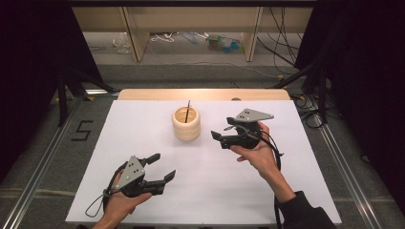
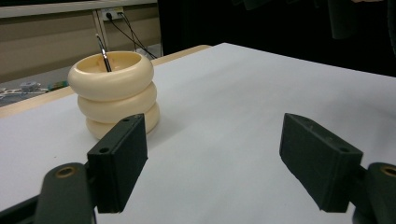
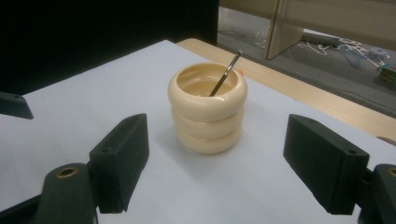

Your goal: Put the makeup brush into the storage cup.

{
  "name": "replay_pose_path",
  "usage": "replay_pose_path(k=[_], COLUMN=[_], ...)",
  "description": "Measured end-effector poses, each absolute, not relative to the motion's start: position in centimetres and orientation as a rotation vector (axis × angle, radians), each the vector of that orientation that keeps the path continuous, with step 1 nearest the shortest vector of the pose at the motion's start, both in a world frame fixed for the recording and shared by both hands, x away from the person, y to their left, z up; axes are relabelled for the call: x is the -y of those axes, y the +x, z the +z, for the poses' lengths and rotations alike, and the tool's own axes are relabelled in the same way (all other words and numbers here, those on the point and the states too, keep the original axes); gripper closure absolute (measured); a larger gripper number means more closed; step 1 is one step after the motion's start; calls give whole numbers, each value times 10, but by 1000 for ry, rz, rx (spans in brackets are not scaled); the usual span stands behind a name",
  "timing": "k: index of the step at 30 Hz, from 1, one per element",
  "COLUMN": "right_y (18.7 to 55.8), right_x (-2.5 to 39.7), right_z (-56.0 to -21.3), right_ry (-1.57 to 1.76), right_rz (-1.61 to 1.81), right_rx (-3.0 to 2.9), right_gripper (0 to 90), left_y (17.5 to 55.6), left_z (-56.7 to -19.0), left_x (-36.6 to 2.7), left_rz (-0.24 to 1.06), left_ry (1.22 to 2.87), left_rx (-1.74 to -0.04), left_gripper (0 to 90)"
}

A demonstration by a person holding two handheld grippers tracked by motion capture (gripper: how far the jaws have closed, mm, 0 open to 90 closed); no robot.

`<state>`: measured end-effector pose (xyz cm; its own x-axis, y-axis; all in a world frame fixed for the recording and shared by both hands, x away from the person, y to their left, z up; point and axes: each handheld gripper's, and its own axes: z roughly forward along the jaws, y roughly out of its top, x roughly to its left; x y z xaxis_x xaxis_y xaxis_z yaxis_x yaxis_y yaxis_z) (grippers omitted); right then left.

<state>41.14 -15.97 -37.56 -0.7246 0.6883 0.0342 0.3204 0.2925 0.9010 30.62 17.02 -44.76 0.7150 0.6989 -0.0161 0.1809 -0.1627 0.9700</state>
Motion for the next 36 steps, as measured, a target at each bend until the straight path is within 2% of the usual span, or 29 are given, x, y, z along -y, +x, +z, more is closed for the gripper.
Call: replay_pose_path(k=[14,19,25,36], right_y=[387,380,372,356], right_x=[176,180,186,205], right_z=[-382,-386,-390,-410], right_ry=[886,878,872,915], right_rz=[1426,1449,1445,1468], right_rx=[-2198,-2198,-2182,-2170], right_gripper=[241,232,179,181], left_y=[306,307,307,308], left_z=[-447,-446,-446,-445], left_x=[-171,-173,-175,-178], left_rz=[535,537,547,555], left_ry=[1709,1702,1703,1699], left_rx=[-702,-708,-707,-705], left_gripper=[220,220,220,220])
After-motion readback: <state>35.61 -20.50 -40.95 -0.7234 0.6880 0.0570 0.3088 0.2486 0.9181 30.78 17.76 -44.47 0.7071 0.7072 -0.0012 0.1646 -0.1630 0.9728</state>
